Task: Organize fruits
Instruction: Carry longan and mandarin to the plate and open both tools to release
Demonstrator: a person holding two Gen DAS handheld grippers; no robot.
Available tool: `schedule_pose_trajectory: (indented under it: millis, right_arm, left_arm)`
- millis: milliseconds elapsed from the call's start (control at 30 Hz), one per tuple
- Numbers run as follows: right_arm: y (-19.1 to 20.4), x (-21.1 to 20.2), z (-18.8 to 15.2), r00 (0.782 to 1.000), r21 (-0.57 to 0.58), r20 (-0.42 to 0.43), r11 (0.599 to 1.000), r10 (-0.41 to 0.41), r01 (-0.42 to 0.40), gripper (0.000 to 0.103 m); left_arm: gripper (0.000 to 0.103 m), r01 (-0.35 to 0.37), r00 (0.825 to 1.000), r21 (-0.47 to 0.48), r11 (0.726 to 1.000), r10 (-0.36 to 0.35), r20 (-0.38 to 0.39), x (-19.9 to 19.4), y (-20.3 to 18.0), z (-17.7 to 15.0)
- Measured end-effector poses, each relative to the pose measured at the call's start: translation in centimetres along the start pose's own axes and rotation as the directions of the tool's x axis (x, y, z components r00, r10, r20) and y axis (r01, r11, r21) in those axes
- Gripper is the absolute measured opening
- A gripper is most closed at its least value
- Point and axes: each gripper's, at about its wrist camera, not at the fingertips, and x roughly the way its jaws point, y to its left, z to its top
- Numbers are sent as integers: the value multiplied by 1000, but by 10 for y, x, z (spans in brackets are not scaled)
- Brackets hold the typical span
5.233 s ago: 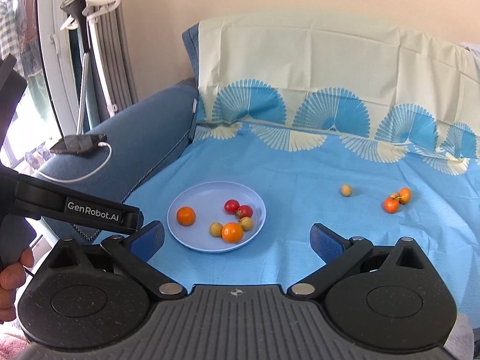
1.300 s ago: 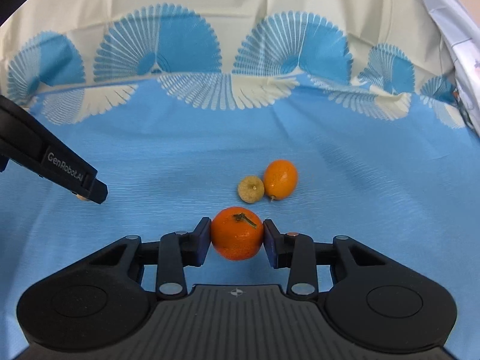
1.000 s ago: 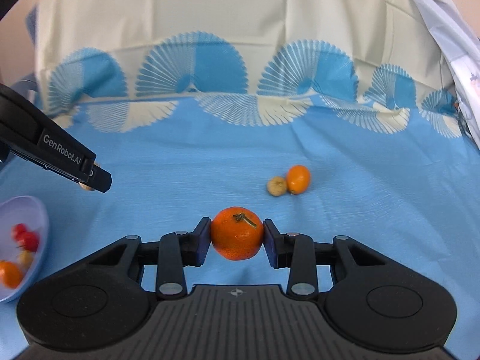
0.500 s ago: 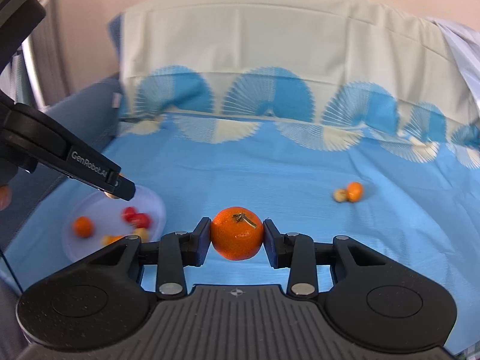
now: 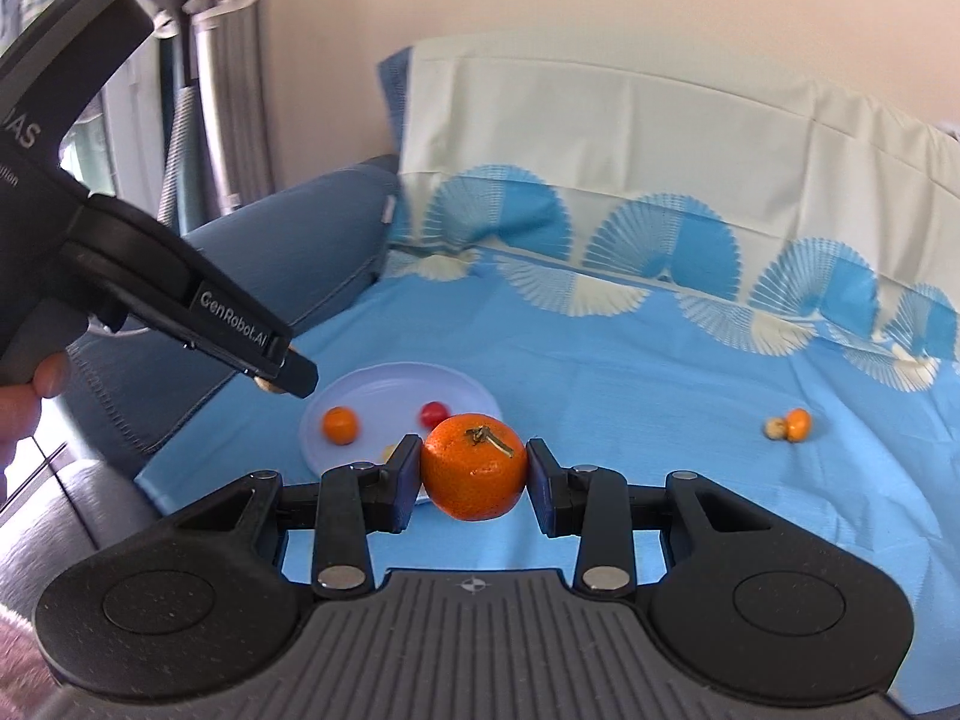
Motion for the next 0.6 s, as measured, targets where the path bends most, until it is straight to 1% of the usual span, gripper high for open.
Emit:
schedule_pose_trajectory:
  millis: [133, 300, 600]
  right_arm:
    - [15, -10, -5, 1000, -33, -7, 999, 28, -28, 39]
    - [22, -18, -2, 999, -54, 16, 998, 30, -29, 39]
    - [30, -22, -3, 999, -64, 19, 998, 30, -29, 39]
  left_arm:
    - [29, 1, 1000, -32, 999, -1, 14, -15, 11, -13]
    - [29, -4, 1000, -46, 999, 5, 21, -25, 19, -22]
    - [29, 2, 1000, -73, 997, 0, 32, -32, 28, -25]
